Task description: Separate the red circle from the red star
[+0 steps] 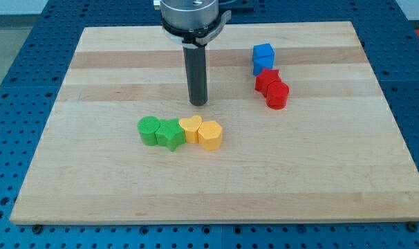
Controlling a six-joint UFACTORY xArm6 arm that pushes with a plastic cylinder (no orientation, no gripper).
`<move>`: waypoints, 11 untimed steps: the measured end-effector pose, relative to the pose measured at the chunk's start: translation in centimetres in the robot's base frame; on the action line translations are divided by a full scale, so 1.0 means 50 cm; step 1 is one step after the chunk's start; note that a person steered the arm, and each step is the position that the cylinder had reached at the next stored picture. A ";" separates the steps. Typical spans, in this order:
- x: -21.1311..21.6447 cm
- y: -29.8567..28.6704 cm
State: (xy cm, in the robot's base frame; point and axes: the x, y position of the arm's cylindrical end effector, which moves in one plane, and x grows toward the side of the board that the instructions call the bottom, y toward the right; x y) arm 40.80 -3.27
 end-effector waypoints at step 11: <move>0.019 0.167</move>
